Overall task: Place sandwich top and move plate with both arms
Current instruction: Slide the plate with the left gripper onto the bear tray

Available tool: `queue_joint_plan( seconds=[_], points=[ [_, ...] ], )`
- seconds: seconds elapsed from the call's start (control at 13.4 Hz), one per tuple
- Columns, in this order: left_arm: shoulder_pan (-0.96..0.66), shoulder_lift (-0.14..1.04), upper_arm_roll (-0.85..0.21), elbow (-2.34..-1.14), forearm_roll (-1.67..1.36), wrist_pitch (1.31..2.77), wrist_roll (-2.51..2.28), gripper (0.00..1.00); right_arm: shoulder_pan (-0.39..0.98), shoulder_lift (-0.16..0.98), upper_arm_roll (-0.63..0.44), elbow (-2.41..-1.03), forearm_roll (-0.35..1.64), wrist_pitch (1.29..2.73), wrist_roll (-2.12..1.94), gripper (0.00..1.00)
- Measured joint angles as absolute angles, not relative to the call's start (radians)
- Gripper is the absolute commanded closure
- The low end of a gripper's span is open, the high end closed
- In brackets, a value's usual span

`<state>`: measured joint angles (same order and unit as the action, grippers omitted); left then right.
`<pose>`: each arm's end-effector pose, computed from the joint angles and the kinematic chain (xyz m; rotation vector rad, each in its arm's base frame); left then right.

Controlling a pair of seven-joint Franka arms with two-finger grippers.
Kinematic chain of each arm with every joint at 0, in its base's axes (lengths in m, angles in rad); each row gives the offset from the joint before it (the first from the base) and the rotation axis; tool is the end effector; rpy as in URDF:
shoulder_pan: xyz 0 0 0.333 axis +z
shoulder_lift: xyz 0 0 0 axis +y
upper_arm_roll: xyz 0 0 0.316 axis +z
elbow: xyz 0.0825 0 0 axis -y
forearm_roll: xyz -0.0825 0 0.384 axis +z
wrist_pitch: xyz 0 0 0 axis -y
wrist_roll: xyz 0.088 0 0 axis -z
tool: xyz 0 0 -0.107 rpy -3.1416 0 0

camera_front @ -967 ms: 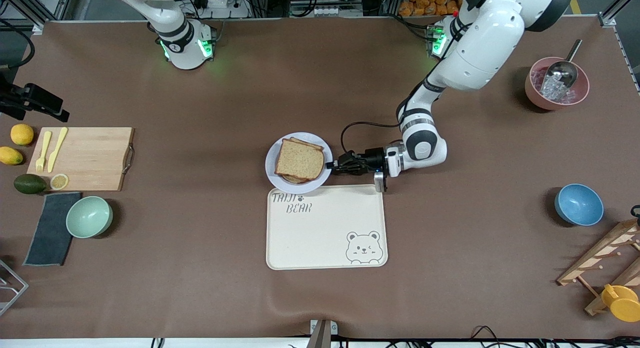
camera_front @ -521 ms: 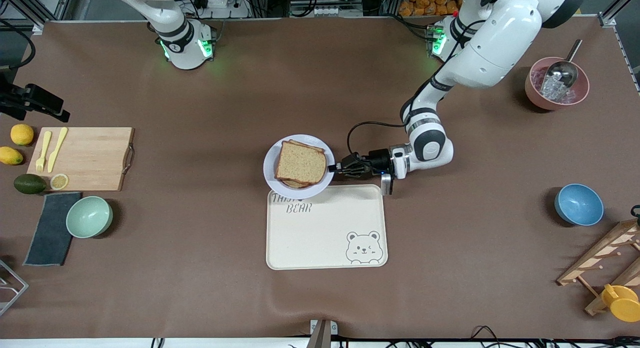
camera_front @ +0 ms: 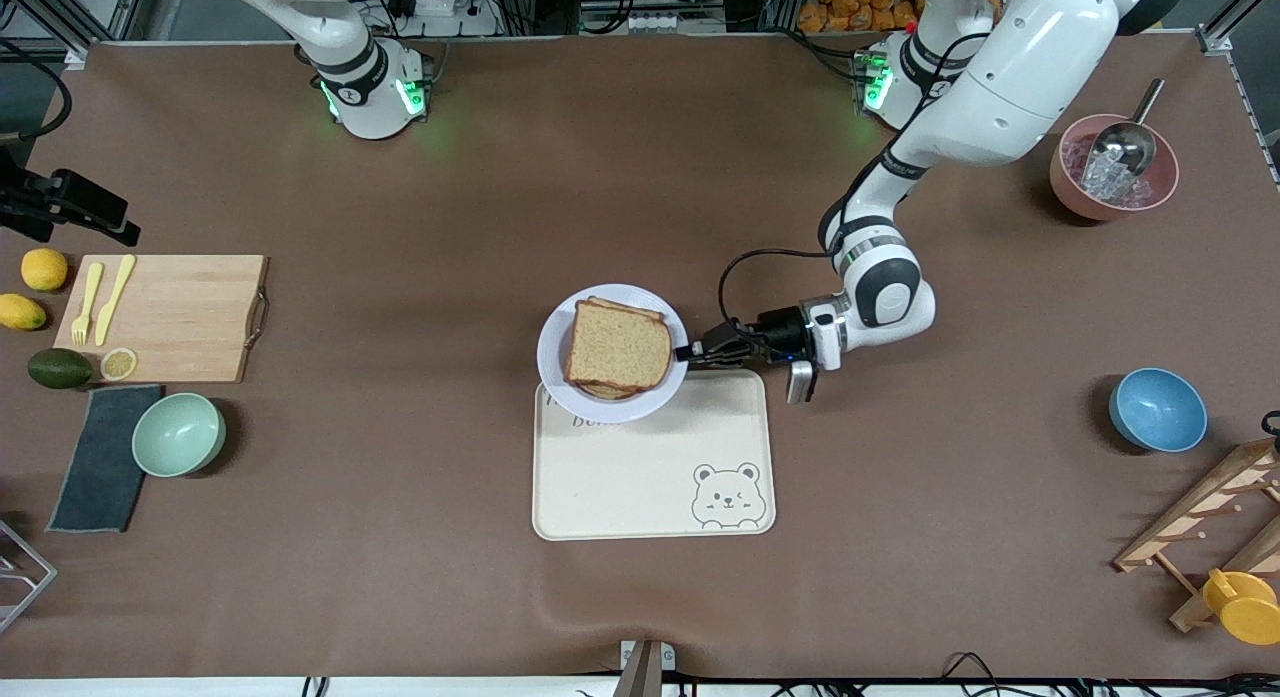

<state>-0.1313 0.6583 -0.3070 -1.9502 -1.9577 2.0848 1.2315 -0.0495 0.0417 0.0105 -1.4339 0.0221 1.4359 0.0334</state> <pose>0.5392 -0.2976 0.1676 1.6636 0.0905 0.2124 0.5534 -0.0191 0.6535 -3.1166 0.1089 0.0618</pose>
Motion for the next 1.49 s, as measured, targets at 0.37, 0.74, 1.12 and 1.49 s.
queue_joint_plan(
  seconds=[0.37, 0.74, 1.12, 1.49],
  points=[
    [-0.105, 0.658, -0.305, -1.885, -1.958, 2.169, 1.137, 1.00, -0.049, 0.042, 0.011, -1.435, 0.022, 1.437, 0.033, 0.04],
    [-0.106, 0.717, -0.283, -1.812, -1.958, 2.200, 1.117, 1.00, -0.049, 0.042, 0.011, -1.436, 0.022, 1.438, 0.033, 0.04],
    [-0.108, 0.799, -0.244, -1.758, -1.958, 2.200, 1.117, 1.00, -0.049, 0.044, 0.011, -1.436, 0.022, 1.440, 0.033, 0.04],
    [-0.109, 0.841, -0.233, -1.740, -1.957, 2.201, 1.117, 1.00, -0.049, 0.046, 0.011, -1.436, 0.022, 1.441, 0.033, 0.04]
  ],
)
